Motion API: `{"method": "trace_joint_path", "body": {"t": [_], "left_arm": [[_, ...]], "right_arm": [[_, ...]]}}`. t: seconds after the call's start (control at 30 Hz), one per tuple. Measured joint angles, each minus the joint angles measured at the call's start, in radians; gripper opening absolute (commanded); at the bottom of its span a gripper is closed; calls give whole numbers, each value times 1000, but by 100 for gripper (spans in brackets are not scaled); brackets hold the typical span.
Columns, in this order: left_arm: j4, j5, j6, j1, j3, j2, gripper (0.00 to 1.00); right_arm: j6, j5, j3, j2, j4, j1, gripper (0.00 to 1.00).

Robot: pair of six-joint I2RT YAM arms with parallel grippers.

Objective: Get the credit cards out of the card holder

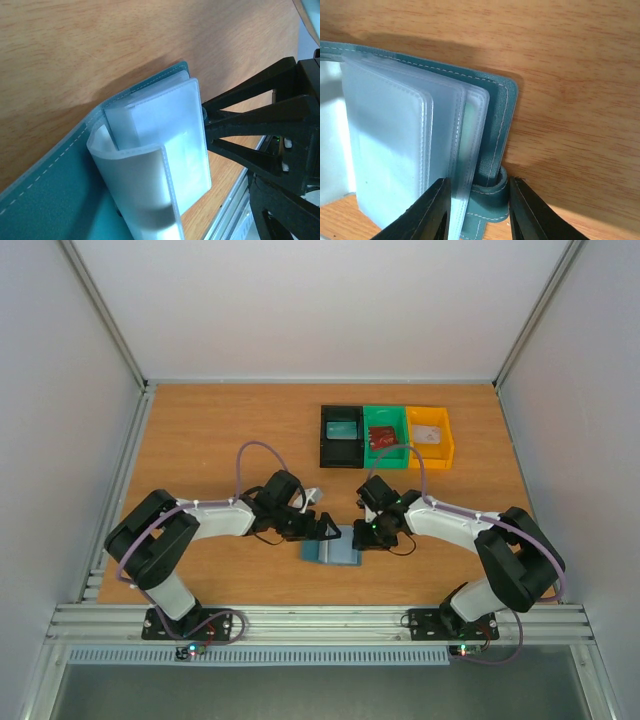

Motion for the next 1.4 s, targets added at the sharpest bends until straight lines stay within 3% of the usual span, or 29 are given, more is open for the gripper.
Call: {"method": "trace_joint_path", "body": {"t": [0.4,0.83,1.17,1.4], "left_arm": [[5,-7,-3,0,2,2,97],[21,-23,-16,-2,-15,-4,73],[55,-17,-20,-2,-62,-57,98],[110,-3,-22,3,-104,-123,97]], "right_arm": [[15,-88,5,3,69,3,49],[34,-143,5,31,133,3,53],[92,-204,6,40,182,2,54],[129,-227,6,43,205,-5,54]]}}
